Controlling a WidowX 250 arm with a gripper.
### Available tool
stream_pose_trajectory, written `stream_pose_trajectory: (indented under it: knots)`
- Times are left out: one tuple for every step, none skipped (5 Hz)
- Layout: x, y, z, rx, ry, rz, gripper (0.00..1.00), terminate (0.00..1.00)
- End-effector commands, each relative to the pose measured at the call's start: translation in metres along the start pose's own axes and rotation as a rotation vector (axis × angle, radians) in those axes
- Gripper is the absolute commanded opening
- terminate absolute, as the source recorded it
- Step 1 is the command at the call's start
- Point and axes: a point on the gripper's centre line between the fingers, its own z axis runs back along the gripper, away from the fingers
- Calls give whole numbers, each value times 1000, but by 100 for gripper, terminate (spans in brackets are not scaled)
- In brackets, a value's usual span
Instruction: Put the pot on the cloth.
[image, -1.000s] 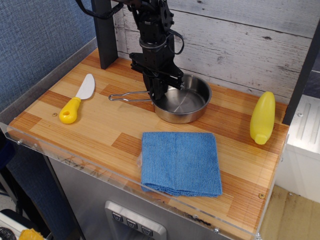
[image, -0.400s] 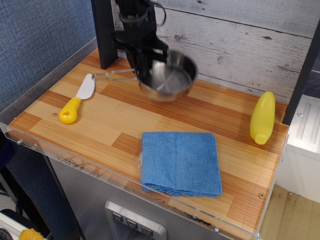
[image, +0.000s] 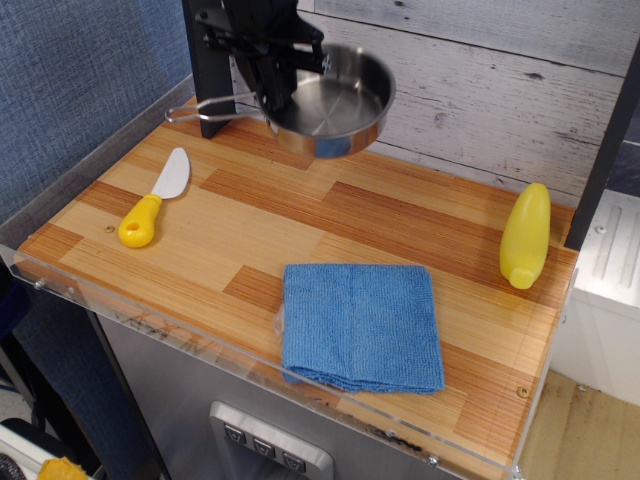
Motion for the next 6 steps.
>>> stream_pose_trajectory:
  knots:
    - [-27,-19,47,-32,-85,-151,0,0]
    - [-51,-32,56,-57,-85,-224,0,0]
    - [-72,-41,57,-71,-70,-269,0,0]
    - [-93,-56,52,-87,-46,-337,0,0]
    - [-110,-69,43,-86,-21,-389,0,0]
    - [-122,-81,27,-81,5,-427,0,0]
